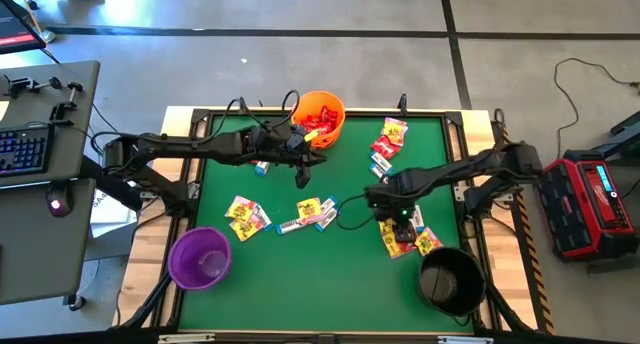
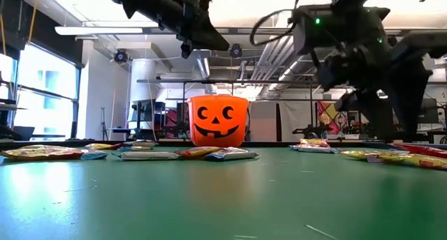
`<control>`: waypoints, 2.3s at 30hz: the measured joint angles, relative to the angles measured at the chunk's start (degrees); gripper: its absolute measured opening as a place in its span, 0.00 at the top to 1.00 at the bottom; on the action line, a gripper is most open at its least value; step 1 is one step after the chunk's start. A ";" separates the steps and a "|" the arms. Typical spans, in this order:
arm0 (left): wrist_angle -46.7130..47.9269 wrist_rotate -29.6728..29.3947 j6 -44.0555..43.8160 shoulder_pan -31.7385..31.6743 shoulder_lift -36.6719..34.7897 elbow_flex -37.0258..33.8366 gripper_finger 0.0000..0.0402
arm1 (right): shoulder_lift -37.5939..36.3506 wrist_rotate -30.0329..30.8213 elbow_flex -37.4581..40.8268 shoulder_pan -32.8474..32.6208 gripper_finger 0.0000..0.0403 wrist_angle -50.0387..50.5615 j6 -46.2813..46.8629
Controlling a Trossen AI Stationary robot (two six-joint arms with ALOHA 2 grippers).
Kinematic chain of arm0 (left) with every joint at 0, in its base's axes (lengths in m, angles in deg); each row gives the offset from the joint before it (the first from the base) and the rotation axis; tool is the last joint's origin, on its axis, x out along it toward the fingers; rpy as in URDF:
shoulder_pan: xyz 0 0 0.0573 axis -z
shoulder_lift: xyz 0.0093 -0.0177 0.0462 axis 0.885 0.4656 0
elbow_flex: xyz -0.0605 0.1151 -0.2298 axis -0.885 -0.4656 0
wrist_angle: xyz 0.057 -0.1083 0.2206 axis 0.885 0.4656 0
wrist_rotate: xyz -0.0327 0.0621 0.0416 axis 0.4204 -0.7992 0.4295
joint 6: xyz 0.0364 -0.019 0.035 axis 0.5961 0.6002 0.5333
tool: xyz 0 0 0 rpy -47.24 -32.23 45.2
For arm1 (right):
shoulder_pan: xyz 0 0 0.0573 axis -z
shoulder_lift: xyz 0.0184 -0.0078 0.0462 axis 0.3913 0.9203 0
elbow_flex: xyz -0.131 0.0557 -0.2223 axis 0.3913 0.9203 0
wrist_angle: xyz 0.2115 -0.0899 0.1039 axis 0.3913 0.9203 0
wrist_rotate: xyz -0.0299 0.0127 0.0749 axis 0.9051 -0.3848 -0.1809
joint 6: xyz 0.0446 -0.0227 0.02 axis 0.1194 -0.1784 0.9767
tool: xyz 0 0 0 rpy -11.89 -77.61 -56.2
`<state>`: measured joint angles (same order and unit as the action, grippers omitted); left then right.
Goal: Sort candy by brand, put in halloween buckets
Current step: Put the red candy into the orange bucket
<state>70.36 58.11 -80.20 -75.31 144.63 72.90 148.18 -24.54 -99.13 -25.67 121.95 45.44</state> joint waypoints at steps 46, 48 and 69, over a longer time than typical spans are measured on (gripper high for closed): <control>-5.30 1.30 0.20 -3.88 -6.05 -5.84 1.00 | -8.31 4.43 -6.97 13.87 1.00 -33.67 17.24; -5.55 1.28 0.10 -4.36 -8.65 -7.55 1.00 | -8.27 6.21 -6.97 15.03 1.00 -39.10 18.84; -2.69 -0.69 -2.14 -9.68 -18.47 -11.13 1.00 | 1.74 19.64 -6.97 29.30 1.00 -74.64 29.18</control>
<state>67.67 57.42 -82.34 -84.99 126.16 61.78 149.92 -4.90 -106.10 3.63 47.30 74.63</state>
